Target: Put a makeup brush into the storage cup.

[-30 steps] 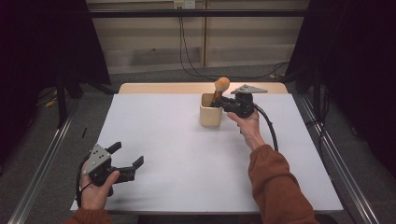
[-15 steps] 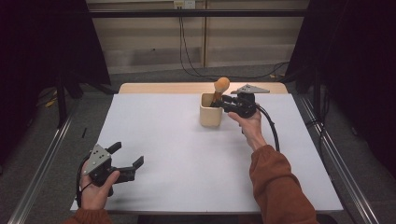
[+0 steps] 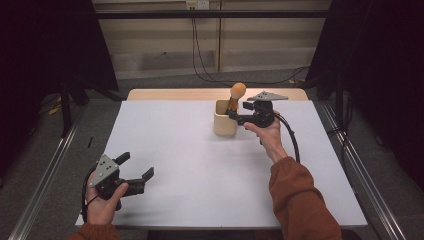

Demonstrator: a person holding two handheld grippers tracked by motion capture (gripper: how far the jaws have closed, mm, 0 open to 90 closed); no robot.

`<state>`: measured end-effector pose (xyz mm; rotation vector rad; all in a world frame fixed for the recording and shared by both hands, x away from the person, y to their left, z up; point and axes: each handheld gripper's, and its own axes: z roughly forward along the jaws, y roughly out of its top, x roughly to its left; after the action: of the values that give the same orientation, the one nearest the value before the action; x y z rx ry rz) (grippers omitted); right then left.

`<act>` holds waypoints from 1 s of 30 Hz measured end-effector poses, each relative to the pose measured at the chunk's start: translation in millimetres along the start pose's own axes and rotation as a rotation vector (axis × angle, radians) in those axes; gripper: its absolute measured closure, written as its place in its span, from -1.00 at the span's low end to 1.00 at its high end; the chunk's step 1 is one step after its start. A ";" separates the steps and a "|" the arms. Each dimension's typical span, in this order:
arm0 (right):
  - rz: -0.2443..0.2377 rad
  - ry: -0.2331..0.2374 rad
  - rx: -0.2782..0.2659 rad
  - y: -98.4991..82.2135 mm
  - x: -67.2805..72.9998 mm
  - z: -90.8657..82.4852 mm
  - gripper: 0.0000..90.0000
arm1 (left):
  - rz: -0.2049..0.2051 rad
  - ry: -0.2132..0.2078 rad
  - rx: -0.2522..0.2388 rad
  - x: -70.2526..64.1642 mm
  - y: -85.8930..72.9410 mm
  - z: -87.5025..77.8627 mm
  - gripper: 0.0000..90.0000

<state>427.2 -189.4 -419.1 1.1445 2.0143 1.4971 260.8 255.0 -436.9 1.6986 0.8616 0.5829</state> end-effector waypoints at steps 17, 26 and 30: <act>0.024 -0.021 -0.005 -4.3 1.7 -11.7 -0.93 | 0.002 0.002 0.002 0.4 -0.2 -0.4 -0.94; 0.015 -0.032 -0.015 -2.3 3.3 -21.9 -0.93 | 0.002 0.003 0.003 0.5 0.3 0.3 -0.94; 0.010 -0.050 -0.017 -5.1 1.8 -26.6 -0.93 | -0.004 0.002 -0.001 0.4 0.6 1.7 -0.94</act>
<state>405.3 -204.7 -413.9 1.1751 1.9623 1.4727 262.5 254.2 -436.8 1.6954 0.8655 0.5818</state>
